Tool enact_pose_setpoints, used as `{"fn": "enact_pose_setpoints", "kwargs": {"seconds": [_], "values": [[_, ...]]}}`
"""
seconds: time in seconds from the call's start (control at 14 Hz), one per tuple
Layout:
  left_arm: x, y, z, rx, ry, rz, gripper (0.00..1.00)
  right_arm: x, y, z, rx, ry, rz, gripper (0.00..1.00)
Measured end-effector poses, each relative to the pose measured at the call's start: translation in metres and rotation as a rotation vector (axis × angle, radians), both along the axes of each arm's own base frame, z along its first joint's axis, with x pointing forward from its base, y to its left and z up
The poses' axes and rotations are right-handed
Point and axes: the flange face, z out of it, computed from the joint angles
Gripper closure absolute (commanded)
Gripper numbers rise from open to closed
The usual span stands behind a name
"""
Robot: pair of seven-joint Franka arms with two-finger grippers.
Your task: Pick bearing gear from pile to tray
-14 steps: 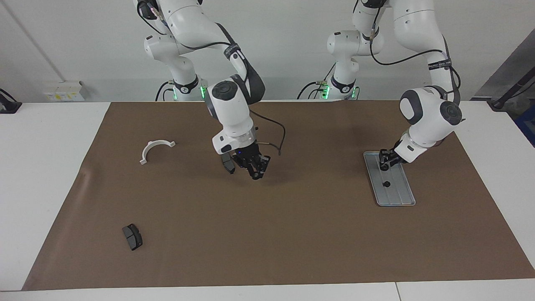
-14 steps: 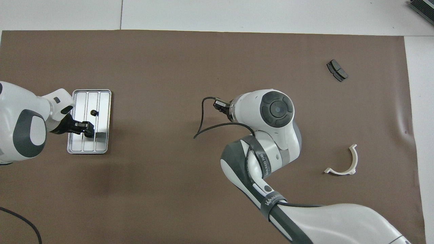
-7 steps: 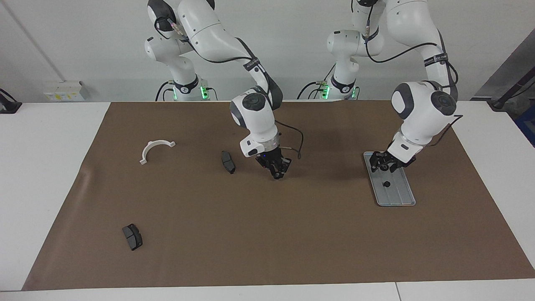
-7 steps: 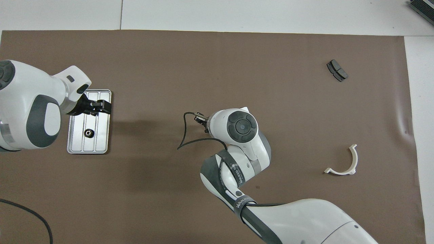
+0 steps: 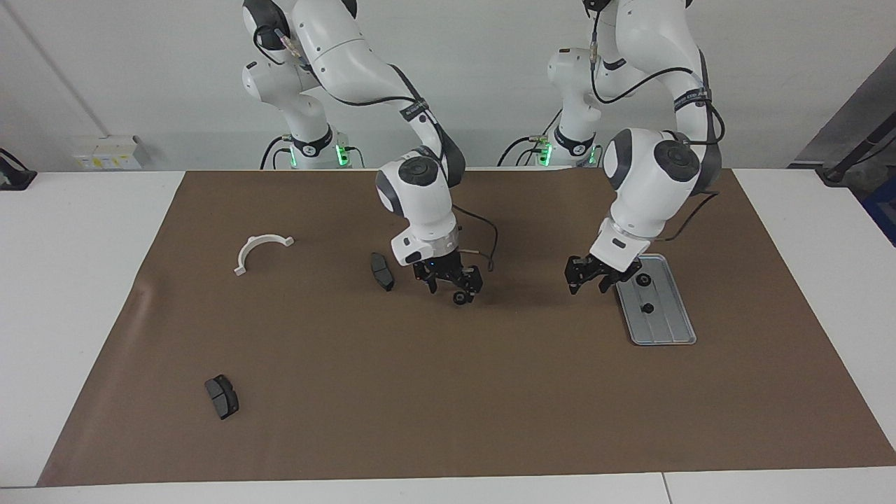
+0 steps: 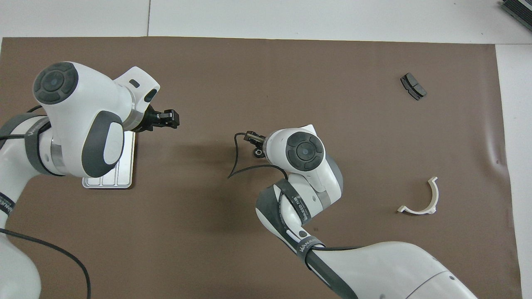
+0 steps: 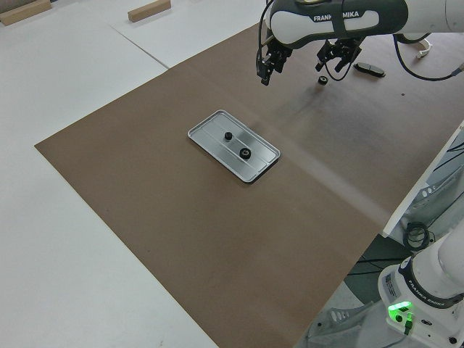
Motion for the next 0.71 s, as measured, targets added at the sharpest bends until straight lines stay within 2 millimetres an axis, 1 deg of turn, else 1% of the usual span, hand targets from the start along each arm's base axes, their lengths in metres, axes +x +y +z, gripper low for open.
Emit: {"fn": "enact_pose_setpoints", "kwargs": {"seconds": [0.14, 0.29, 0.43, 0.57, 0.71], "values": [[0.003, -0.031, 0.010, -0.032, -0.016, 0.002, 0.35, 0.022, -0.047, 0.029, -0.050, -0.032, 0.041, 0.00], [0.006, -0.060, 0.011, -0.043, -0.024, -0.018, 0.35, 0.037, -0.094, 0.056, -0.088, -0.046, 0.099, 0.00], [0.006, -0.096, -0.002, -0.040, -0.015, -0.038, 0.36, 0.046, -0.136, 0.077, -0.125, -0.049, 0.156, 0.00], [0.002, -0.134, -0.022, -0.031, 0.003, -0.058, 0.37, 0.052, -0.177, 0.094, -0.159, -0.041, 0.205, 0.00], [-0.004, -0.163, -0.038, -0.023, 0.009, -0.093, 0.38, 0.056, -0.210, 0.109, -0.176, -0.042, 0.215, 0.00]]}}
